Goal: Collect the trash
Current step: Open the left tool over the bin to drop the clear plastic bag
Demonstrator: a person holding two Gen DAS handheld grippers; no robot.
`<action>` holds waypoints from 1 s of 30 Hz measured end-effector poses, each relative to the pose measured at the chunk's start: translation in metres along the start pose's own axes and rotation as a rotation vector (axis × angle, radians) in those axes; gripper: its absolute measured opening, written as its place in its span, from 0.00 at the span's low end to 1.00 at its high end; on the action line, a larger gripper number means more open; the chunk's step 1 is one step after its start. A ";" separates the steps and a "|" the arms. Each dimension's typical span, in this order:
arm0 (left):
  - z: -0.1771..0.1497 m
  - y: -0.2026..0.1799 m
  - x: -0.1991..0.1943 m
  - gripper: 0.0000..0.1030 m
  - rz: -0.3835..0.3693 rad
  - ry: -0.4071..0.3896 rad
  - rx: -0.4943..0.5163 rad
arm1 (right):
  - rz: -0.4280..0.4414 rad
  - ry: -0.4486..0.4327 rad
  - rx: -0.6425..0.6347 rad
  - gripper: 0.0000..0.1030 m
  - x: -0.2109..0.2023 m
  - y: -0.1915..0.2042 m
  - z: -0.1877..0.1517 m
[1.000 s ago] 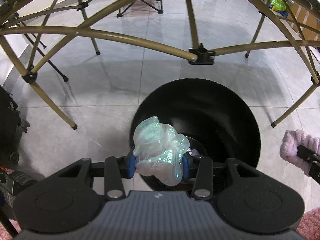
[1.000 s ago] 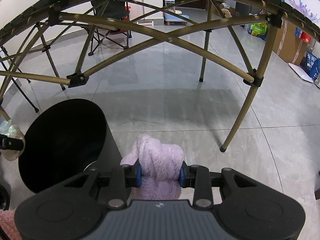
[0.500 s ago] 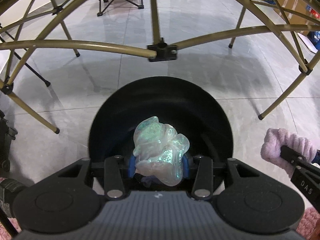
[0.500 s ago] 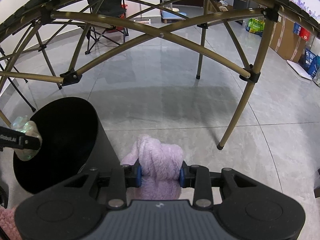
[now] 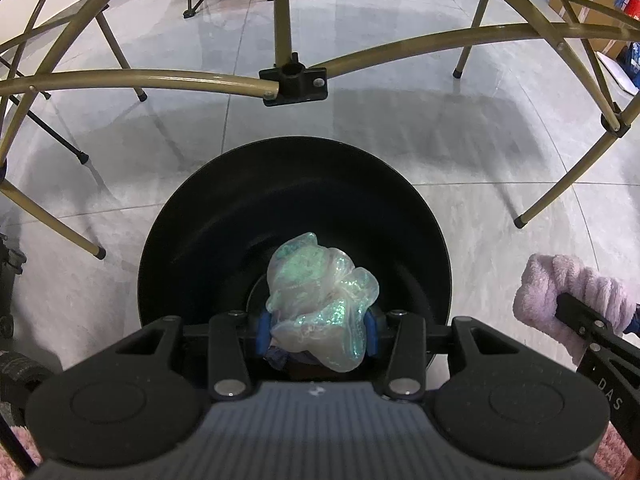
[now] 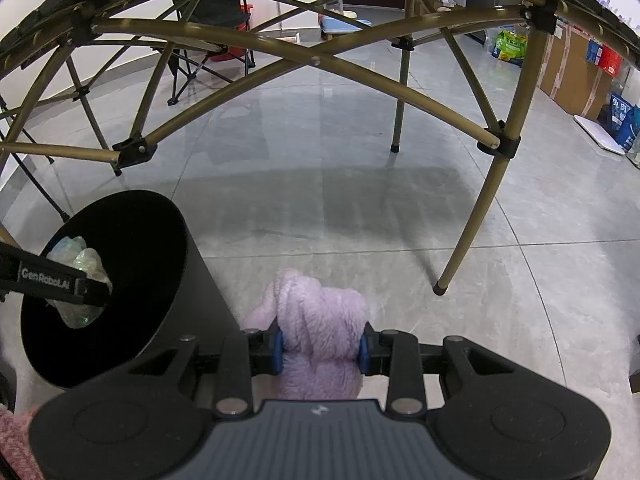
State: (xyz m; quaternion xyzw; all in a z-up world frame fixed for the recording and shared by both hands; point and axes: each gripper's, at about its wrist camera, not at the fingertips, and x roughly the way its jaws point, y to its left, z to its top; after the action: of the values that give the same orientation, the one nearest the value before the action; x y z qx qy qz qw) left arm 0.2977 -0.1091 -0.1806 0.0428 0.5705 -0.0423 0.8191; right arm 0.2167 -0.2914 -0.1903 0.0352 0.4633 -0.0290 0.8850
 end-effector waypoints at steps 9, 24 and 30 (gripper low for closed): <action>0.001 0.001 0.003 0.99 0.031 0.007 -0.030 | 0.000 0.000 0.006 0.31 0.000 -0.002 0.000; 0.000 0.007 0.004 1.00 0.038 0.013 -0.046 | 0.002 -0.002 0.002 0.31 -0.004 0.001 0.000; -0.003 0.012 0.001 1.00 0.037 0.003 -0.051 | 0.003 -0.006 -0.006 0.31 -0.010 0.005 0.000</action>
State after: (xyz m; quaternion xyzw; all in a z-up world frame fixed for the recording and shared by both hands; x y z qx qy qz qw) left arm 0.2971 -0.0974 -0.1824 0.0328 0.5719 -0.0125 0.8196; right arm 0.2118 -0.2861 -0.1819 0.0329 0.4606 -0.0263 0.8866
